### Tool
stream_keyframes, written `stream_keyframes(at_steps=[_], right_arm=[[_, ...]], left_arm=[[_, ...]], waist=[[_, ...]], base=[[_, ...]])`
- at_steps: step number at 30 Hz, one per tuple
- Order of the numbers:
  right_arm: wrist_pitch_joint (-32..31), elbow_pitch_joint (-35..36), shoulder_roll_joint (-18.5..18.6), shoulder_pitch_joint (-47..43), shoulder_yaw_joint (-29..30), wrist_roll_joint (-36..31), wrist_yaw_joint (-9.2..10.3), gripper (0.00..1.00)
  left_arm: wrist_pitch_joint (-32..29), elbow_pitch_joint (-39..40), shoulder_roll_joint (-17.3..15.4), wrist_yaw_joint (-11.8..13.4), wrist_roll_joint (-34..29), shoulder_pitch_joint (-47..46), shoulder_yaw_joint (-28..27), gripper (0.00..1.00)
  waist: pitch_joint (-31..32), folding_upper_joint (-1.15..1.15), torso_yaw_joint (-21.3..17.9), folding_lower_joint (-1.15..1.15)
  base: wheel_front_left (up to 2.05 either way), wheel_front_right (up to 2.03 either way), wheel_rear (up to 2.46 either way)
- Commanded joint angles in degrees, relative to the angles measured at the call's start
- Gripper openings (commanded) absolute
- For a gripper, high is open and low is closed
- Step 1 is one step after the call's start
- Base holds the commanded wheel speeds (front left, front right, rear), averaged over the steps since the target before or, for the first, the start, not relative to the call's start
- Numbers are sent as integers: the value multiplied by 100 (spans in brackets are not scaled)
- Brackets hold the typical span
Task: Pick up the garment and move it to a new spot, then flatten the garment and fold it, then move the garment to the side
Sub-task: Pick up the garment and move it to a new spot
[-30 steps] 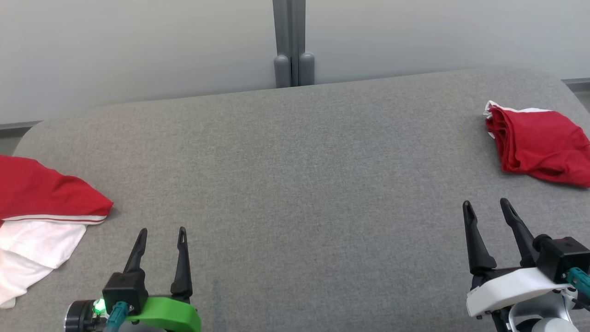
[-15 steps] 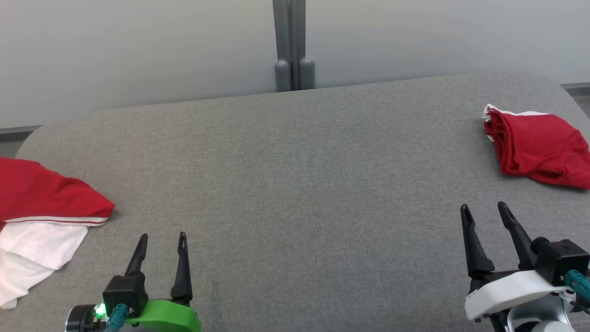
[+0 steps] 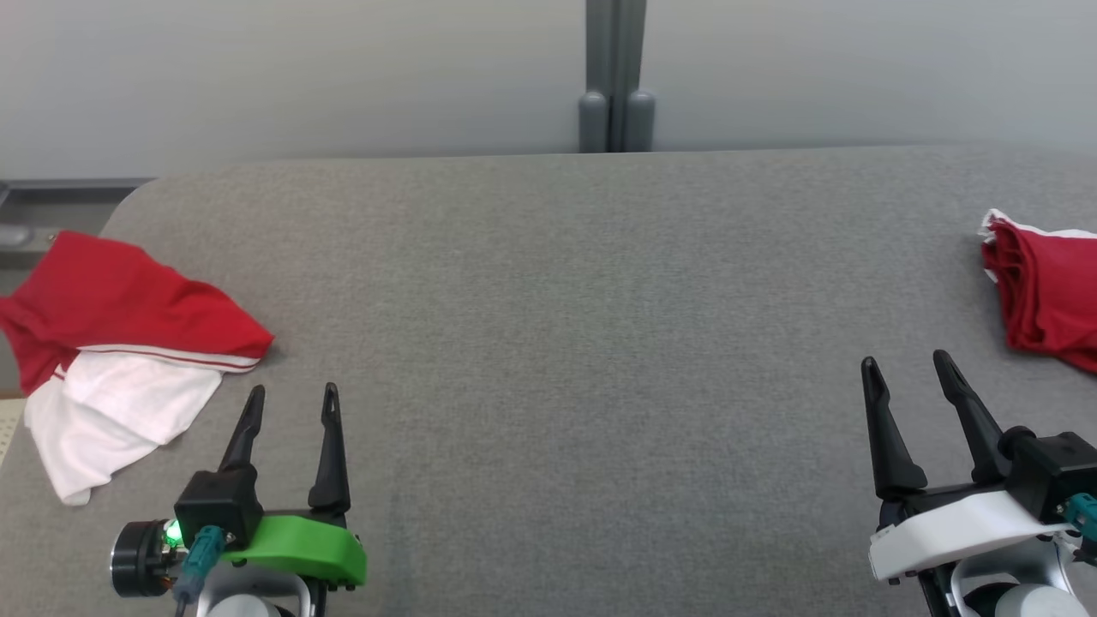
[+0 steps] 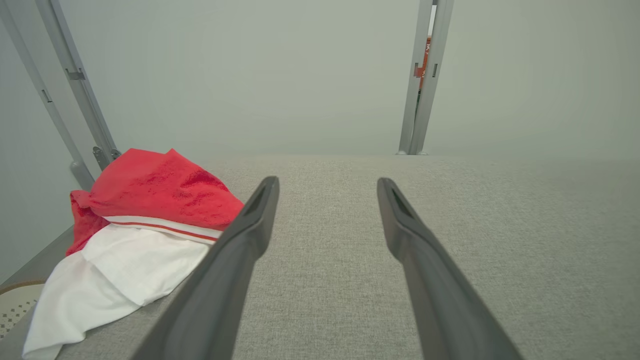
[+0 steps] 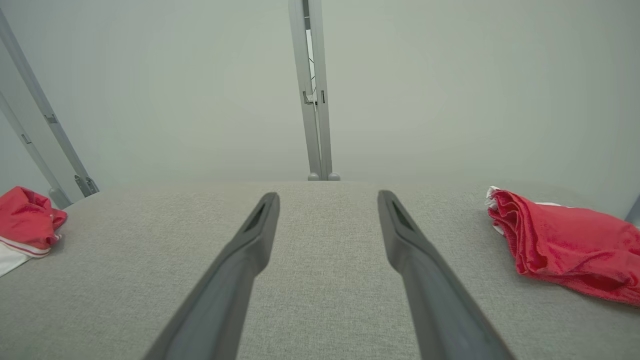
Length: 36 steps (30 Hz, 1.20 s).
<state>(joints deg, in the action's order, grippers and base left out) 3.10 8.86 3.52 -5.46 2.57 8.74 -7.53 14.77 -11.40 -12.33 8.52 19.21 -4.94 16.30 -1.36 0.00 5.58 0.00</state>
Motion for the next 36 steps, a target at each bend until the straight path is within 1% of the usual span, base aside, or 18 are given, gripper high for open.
stream_keyframes(at_steps=[1,5,9,13,18,24,26,28,32,36], right_arm=[[-24,71,42,87,-33,-49,9,100],[-87,249,88,147,-91,-69,9,100],[-173,409,165,247,-215,-99,9,100],[-258,523,229,322,-304,-113,9,100],[-407,713,352,459,-293,-136,9,100],[-651,1036,564,731,-318,-173,9,100],[-750,1141,640,839,-324,-181,9,100],[-834,1247,724,941,-352,-176,9,100],[-956,1395,853,1124,-344,-150,9,100],[-1030,1518,962,1325,-337,-123,9,100]], left_arm=[[33,-1,-47,-3,35,-102,-71,100],[44,33,-61,-5,29,-175,-215,100],[45,168,-4,-10,-8,-181,-462,100],[43,278,47,-45,-114,-159,-647,100],[43,383,226,-126,-236,-285,-921,100],[44,215,493,-281,-367,-688,-1202,100],[43,-25,573,-356,-379,-923,-1254,100],[41,-336,630,-425,-352,-1202,-1347,100],[37,-1225,696,-620,-314,-1840,-1437,100],[36,-2218,653,-850,-239,-2485,-1610,100]], waist=[[-176,0,442,0],[-294,0,853,0],[-406,0,1218,0],[-535,0,1485,0],[-848,0,1727,0],[-1536,0,1748,0],[-1812,0,1706,0],[-2085,0,1637,0],[-2555,0,1505,0],[-2998,0,1347,0]], base=[[0,0,0],[0,0,0],[0,0,0],[0,0,0],[0,0,0],[0,0,0],[0,0,0],[0,0,0],[0,0,0],[0,0,0]])
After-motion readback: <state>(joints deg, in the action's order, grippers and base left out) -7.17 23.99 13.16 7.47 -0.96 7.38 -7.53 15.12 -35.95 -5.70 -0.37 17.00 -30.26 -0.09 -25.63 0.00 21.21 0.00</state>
